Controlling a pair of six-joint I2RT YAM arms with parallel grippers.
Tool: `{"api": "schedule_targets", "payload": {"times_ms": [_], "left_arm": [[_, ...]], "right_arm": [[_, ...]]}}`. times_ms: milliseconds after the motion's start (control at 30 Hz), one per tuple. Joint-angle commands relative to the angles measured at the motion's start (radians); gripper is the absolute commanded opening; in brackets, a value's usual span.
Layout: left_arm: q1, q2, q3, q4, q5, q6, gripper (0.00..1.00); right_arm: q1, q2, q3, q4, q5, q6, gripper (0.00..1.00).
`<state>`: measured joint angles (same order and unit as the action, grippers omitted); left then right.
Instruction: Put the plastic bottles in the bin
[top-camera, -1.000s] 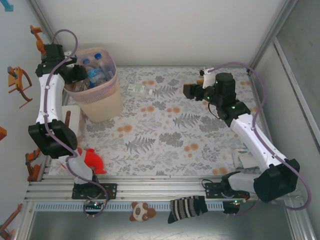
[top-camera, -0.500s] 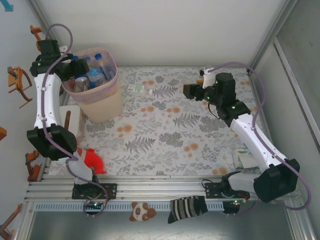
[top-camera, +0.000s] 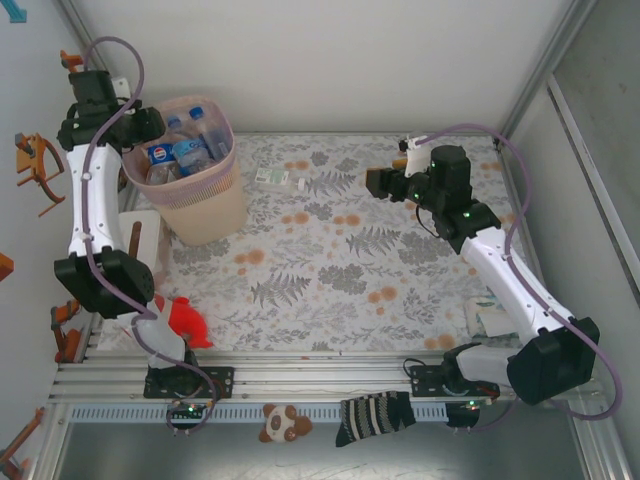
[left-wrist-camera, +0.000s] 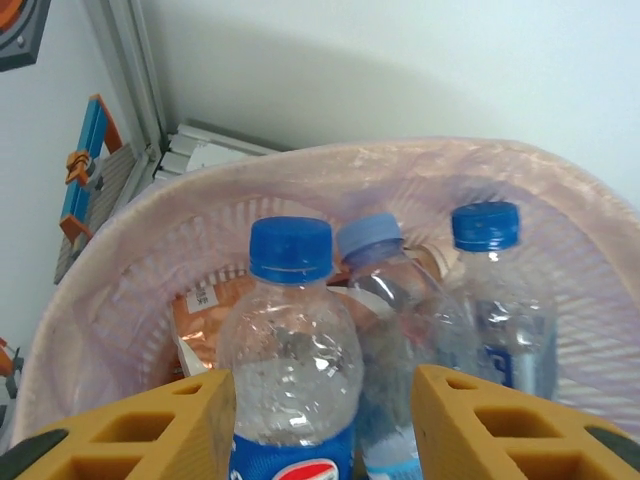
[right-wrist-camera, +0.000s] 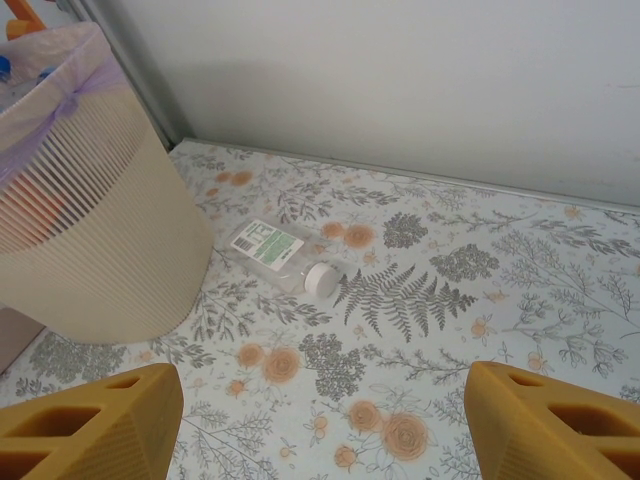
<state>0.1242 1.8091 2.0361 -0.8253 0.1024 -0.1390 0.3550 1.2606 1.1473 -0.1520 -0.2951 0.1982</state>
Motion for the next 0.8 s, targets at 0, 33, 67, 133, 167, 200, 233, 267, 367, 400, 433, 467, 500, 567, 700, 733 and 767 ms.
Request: {"api": "schedule_targets", "payload": {"times_ms": [0, 33, 67, 133, 167, 200, 233, 267, 367, 400, 433, 467, 500, 567, 700, 733, 767], "left_arm": [[-0.001, 0.069, 0.040, -0.026, 0.027, 0.027, 0.47], [-0.001, 0.088, 0.046, -0.035, 0.040, 0.026, 0.47], [-0.001, 0.100, 0.047, -0.039, 0.053, 0.021, 0.46], [-0.001, 0.124, 0.044, -0.048, 0.087, 0.015, 0.44], [-0.003, 0.131, 0.044, -0.055, 0.104, 0.012, 0.43], [-0.004, 0.133, 0.037, -0.060, 0.122, 0.009, 0.41], [-0.007, 0.129, 0.022, -0.060, 0.135, 0.008, 0.39], [-0.009, 0.124, 0.007, -0.058, 0.140, 0.008, 0.38], [-0.020, 0.085, -0.053, -0.039, 0.134, 0.009, 0.37], [-0.021, 0.071, -0.073, -0.034, 0.131, 0.010, 0.37], [-0.022, 0.054, -0.094, -0.028, 0.127, 0.010, 0.37], [-0.023, 0.040, -0.112, -0.026, 0.125, 0.011, 0.37], [-0.023, 0.026, -0.132, -0.023, 0.125, 0.011, 0.37], [-0.023, -0.006, -0.169, -0.009, 0.132, 0.012, 0.37], [-0.024, -0.066, -0.203, 0.016, 0.147, 0.004, 0.36], [-0.027, -0.077, -0.202, 0.018, 0.149, 0.003, 0.36], [-0.029, -0.088, -0.199, 0.018, 0.149, 0.001, 0.35]], "right_arm": [[0.005, -0.007, 0.029, 0.002, 0.001, -0.005, 0.74], [0.004, -0.007, 0.029, 0.002, 0.001, -0.004, 0.73], [0.004, -0.008, 0.028, 0.002, 0.001, -0.004, 0.74], [0.004, -0.009, 0.028, -0.001, 0.001, -0.004, 0.73], [0.004, -0.012, 0.025, 0.000, 0.003, -0.005, 0.73], [0.004, -0.013, 0.025, 0.000, 0.005, -0.004, 0.73], [0.005, -0.013, 0.025, 0.000, 0.006, -0.005, 0.73], [0.004, -0.014, 0.024, 0.000, 0.008, -0.006, 0.73], [0.005, -0.011, 0.025, -0.001, 0.007, -0.005, 0.73], [0.004, -0.008, 0.028, 0.000, 0.004, -0.005, 0.73], [0.004, -0.007, 0.030, -0.001, 0.002, -0.004, 0.74], [0.004, -0.006, 0.031, 0.000, 0.001, -0.003, 0.74], [0.005, -0.004, 0.031, 0.001, 0.001, -0.003, 0.74], [0.004, -0.004, 0.031, 0.002, 0.002, -0.002, 0.73], [0.004, -0.001, 0.032, 0.003, -0.001, -0.002, 0.73], [0.004, 0.001, 0.033, 0.002, -0.001, -0.002, 0.73], [0.004, 0.000, 0.033, 0.004, -0.001, -0.002, 0.73]]}}
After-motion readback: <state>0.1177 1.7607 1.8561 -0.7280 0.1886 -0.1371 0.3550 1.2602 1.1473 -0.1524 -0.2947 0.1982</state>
